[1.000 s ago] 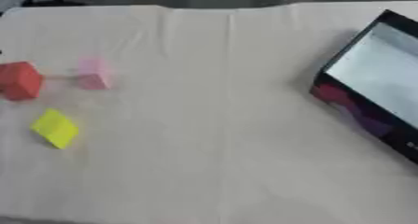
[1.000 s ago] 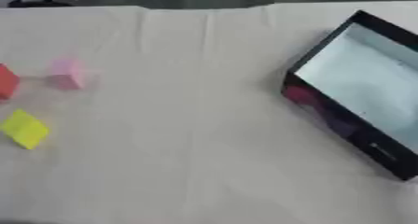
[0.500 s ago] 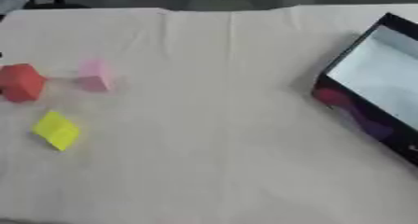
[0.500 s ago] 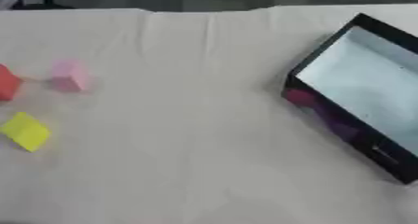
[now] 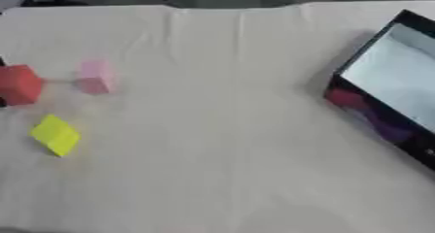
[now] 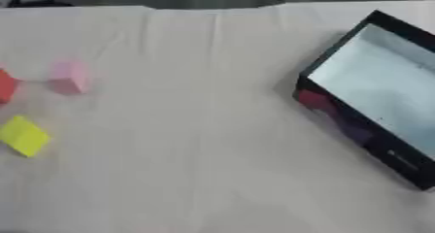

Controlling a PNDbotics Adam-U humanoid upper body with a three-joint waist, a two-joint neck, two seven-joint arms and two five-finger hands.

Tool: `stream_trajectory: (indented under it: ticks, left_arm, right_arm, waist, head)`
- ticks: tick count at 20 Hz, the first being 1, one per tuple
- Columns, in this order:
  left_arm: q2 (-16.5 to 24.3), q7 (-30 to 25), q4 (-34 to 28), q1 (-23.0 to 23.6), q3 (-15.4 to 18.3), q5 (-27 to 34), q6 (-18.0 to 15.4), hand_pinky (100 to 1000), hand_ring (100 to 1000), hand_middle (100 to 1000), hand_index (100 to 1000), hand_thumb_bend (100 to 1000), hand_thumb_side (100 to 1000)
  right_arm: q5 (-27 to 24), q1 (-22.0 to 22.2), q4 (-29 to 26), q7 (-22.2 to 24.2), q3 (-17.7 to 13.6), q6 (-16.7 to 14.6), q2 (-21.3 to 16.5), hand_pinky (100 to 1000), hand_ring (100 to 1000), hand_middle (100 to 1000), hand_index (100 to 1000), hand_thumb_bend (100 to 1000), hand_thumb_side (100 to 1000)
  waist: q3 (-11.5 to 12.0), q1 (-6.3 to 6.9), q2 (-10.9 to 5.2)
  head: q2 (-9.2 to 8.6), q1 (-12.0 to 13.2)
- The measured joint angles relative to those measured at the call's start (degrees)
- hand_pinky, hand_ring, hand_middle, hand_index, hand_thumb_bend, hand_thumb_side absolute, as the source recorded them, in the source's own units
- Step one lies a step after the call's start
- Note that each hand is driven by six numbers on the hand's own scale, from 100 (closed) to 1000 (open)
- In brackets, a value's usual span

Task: Pick up the objects with one hand, pass them to the other hand, and then place them into the box on the other side of the table.

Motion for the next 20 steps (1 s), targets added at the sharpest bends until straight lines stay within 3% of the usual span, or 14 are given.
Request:
stream_trajectory:
  ticks: [5, 8, 13, 20]
  left_arm:
    - [-0.15, -0.24, 0.36, 0.03, 0.00, 0.00, -0.04, 913, 891, 769, 757, 602, 100]
    - [-0.46, -0.36, 0.35, 0.01, 0.00, 0.04, -0.16, 891, 863, 720, 706, 559, 100]
    - [-0.64, -0.17, -0.25, -0.02, -0.21, 0.45, -0.57, 814, 748, 559, 621, 451, 100]
    - [-0.98, 2.23, -2.76, -0.54, -0.77, 1.90, -0.97, 799, 717, 522, 591, 399, 100]
  right_arm:
    - [0.00, -0.22, 0.03, -0.01, -0.03, 0.00, 0.01, 931, 1000, 903, 1000, 100, 816]
    - [0.00, -0.21, 0.19, -0.01, -0.23, -0.01, 0.01, 931, 1000, 904, 1000, 100, 815]
    - [0.00, -0.17, 0.34, -0.03, -0.32, -0.01, 0.02, 931, 1000, 904, 1000, 100, 811]
    - [-0.11, 0.33, 0.38, -0.09, -0.35, 0.05, 0.04, 932, 1000, 905, 1000, 100, 803]
  waist:
    - [0.03, 0.00, 0.01]
    - [0.12, 0.00, 0.01]
    - [0.76, 0.00, 0.01]
    - [1.54, -0.02, -0.08]
  head:
    - [-0.03, 0.43]
    - [-0.03, 0.61]
    - [0.02, 0.59]
    - [0.30, 0.17]
